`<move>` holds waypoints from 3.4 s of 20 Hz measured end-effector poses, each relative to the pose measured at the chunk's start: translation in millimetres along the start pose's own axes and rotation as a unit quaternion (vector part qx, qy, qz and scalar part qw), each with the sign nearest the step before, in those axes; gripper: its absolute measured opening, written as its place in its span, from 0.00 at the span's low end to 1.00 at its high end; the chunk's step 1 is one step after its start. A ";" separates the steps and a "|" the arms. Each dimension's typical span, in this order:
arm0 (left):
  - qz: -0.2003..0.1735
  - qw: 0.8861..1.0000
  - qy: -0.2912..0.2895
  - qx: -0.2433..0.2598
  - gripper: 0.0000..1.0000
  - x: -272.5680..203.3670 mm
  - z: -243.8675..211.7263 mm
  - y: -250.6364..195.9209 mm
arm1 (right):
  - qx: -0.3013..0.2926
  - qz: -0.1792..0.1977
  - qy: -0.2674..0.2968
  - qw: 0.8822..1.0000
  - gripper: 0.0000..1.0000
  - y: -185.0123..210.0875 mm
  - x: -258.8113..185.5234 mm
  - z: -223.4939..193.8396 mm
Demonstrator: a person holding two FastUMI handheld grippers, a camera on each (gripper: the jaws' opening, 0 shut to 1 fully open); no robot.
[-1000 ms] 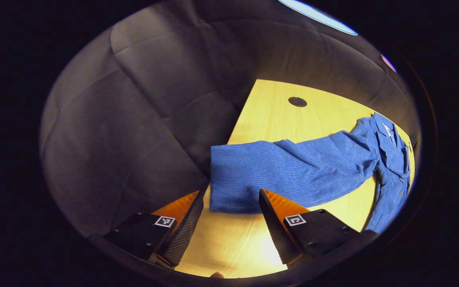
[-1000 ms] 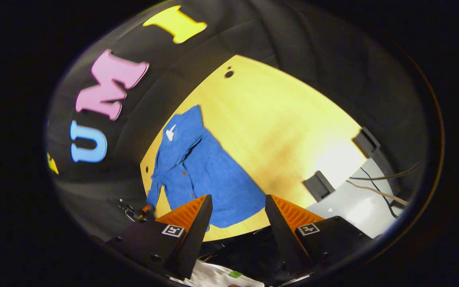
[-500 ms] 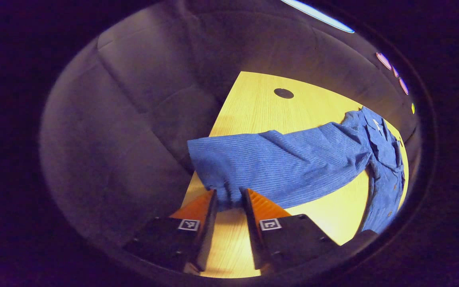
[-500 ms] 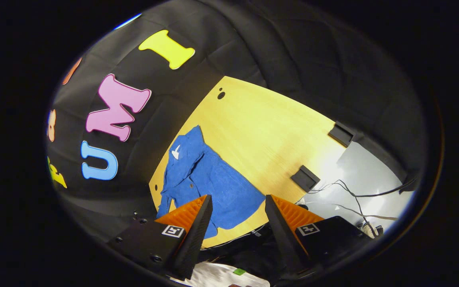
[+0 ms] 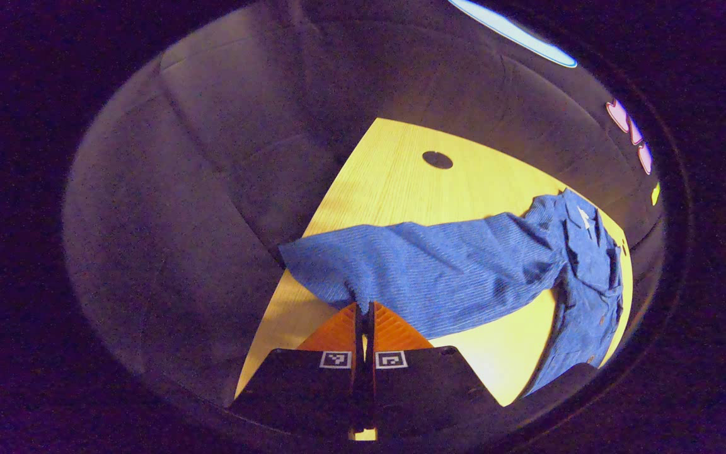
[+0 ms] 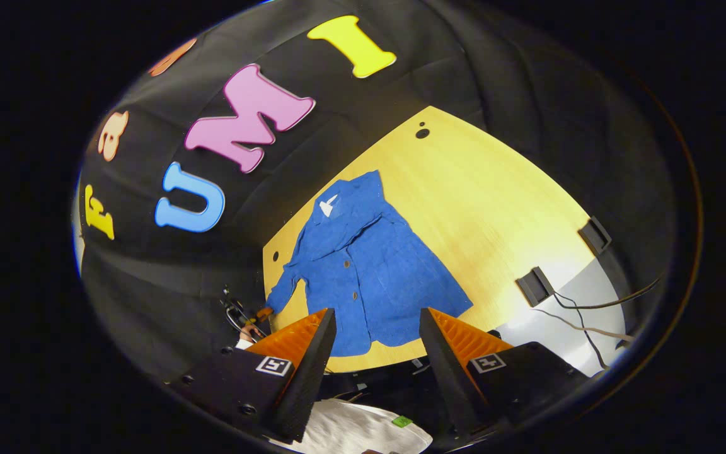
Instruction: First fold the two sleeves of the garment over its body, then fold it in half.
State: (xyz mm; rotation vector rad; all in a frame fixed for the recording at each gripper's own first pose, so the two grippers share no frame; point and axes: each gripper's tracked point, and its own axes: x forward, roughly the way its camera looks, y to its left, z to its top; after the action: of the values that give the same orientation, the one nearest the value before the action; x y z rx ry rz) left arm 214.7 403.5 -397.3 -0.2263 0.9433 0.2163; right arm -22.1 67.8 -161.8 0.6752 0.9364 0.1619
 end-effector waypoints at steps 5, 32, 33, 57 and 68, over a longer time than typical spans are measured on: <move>-0.043 0.996 -0.075 0.028 0.00 -70.0 60.2 -67.2 | -0.117 -0.003 0.044 0.992 0.87 -1.8 31.3 6.1; -0.199 0.947 0.048 0.249 0.00 -11.7 2.8 -598.0 | -0.127 0.039 0.128 0.983 0.89 -145.3 95.8 83.2; -0.201 0.944 0.060 0.254 0.00 -10.8 -5.8 -606.2 | -0.126 0.038 0.128 0.983 0.88 -146.3 97.8 84.8; -0.067 0.957 0.247 0.136 0.85 -141.9 -206.2 -275.7 | -0.225 -0.045 0.248 0.941 0.96 -104.2 205.0 -21.9; -0.003 0.930 0.338 0.142 0.85 -115.6 -281.5 -212.1 | -0.195 -0.191 0.324 0.906 0.96 -170.7 221.0 -77.1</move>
State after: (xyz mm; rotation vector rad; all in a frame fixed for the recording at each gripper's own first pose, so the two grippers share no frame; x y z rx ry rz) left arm -9.1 111.1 -441.8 -0.0291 1.6442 -0.0151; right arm 23.0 60.2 -447.9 0.0382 1.6037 0.2220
